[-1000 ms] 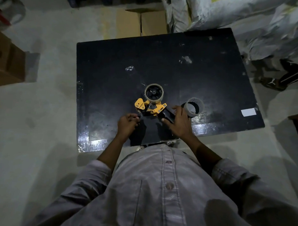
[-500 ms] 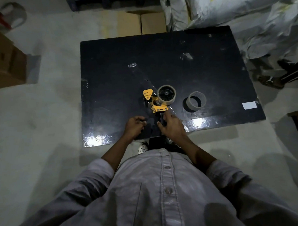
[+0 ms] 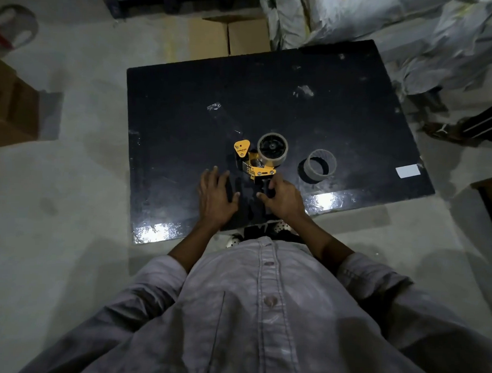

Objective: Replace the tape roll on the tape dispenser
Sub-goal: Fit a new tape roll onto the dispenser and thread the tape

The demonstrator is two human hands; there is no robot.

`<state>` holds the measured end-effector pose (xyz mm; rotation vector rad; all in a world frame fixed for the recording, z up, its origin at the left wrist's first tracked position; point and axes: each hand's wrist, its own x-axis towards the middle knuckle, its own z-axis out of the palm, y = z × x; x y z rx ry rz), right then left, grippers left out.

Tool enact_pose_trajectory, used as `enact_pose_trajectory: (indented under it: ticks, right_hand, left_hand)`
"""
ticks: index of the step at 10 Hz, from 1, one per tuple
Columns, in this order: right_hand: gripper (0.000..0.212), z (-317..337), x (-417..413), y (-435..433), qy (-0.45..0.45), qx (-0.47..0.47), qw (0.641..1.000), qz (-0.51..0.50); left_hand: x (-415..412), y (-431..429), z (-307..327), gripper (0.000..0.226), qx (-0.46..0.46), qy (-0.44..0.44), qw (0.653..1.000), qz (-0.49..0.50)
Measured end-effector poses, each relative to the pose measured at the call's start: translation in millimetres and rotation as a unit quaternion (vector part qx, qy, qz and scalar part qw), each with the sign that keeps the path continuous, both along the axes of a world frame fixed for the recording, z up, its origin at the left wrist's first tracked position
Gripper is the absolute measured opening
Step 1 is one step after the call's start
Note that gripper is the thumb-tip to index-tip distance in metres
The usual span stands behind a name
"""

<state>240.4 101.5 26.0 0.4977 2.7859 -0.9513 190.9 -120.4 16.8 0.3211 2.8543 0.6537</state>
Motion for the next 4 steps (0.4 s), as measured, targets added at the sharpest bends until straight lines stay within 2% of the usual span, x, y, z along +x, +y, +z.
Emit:
enact_pose_trajectory:
  ticks: [2, 4]
  right_hand:
    - [0.055, 1, -22, 15, 0.001, 0.01, 0.999, 0.038]
    - [0.059, 3, -51, 31, 0.012, 0.044, 0.995, 0.093]
  left_hand:
    - [-24, 17, 5, 0.099, -0.013, 0.018, 1.0, 0.018]
    - [-50, 33, 8, 0.101, -0.019, 0.045, 0.998, 0.026]
